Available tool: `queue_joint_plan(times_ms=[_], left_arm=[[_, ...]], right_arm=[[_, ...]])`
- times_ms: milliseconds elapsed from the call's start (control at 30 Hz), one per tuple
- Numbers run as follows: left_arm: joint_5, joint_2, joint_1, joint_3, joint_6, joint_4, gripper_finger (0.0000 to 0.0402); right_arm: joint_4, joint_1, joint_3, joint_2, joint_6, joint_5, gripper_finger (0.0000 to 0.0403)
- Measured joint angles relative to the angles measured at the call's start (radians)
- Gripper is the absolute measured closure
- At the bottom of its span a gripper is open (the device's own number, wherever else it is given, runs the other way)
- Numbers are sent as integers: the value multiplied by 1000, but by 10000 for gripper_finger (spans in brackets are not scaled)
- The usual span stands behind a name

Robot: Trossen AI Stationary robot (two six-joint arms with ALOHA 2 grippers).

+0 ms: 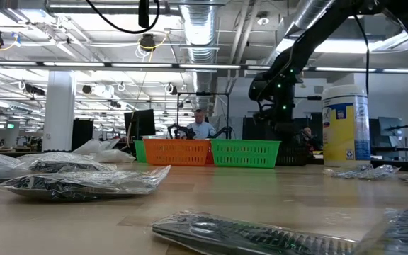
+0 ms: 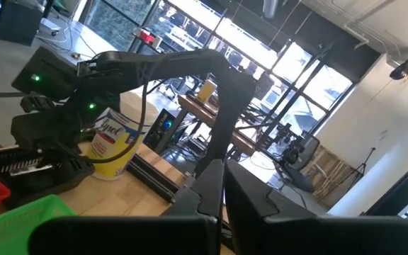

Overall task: Pick & Place Travel size toiletries
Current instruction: Put the black deodorant into the green bin

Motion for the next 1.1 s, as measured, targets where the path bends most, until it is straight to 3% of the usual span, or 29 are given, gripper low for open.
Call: queue_joint_plan(times_ms=[433,767,1100], left_arm=[[-13,0,2,0,0,0,395],[-25,0,2,0,0,0,395],[-45,0,23,0,5,0,395]], right_arm=[[47,-3,0,0,-16,122,289],[-25,34,1,-3,65,134,289],[-51,73,1,-117,62,191,289]])
